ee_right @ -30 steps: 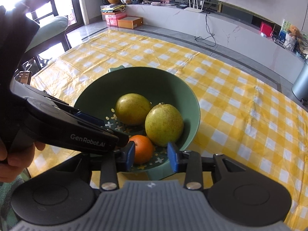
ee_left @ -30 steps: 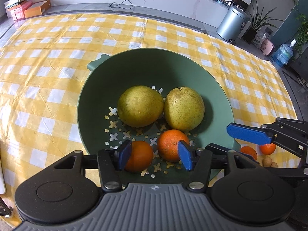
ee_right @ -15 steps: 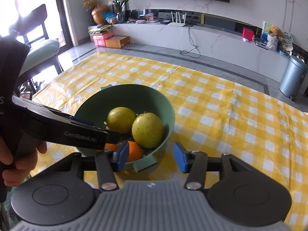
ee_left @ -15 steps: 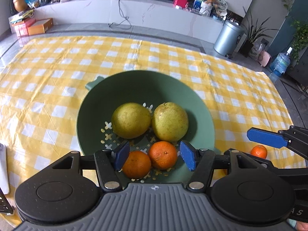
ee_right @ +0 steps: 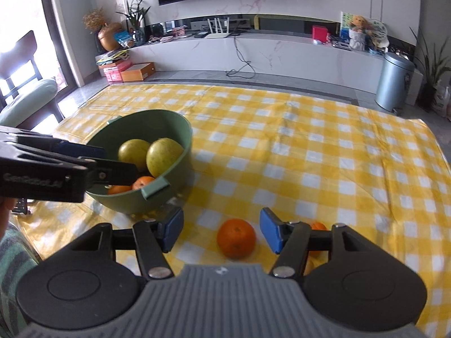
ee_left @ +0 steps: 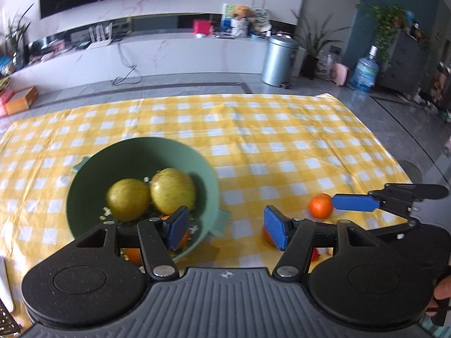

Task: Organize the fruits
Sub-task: 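Lift both tools away from the colander toward the remaining fruit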

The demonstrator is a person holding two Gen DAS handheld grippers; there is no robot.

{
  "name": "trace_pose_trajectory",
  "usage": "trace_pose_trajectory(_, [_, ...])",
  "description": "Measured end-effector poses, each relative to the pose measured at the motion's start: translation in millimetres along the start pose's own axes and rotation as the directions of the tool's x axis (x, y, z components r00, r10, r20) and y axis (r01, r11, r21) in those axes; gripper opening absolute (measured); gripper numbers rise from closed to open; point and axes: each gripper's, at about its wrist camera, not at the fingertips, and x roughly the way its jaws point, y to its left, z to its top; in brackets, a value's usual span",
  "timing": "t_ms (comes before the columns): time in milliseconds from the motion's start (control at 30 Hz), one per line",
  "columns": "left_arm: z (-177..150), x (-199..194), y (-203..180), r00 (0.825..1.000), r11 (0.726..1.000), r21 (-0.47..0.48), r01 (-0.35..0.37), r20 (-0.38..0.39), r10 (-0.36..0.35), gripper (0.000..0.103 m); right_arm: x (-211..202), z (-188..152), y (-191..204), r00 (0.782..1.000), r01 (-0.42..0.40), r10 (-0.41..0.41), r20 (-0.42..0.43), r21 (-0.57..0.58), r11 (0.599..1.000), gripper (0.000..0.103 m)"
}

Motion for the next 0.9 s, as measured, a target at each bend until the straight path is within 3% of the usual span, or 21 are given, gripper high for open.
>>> trace_pose_trajectory(333, [-13.4,13.8,-52.5,0.995,0.99,0.1,0.1,-0.019,-0.099,0.071,-10.6,-30.5,-49.2,0.997,0.073,-0.071,-0.015,0.162,0.984,0.069])
trace_pose_trajectory(767, [-39.3,47.5,-58.0,0.986,0.986,0.06,0.154,-0.072,-0.149,0.066,0.0,-48.7,-85.2,0.996,0.091,-0.093,-0.013,0.376,0.922,0.075])
trace_pose_trajectory(900, [-43.6,57.9,-55.7,0.987,0.989,0.034,0.146,-0.075,-0.143,0.065,5.7,-48.6,-85.4,0.994,0.103,-0.106,-0.014,0.386,0.917,0.074])
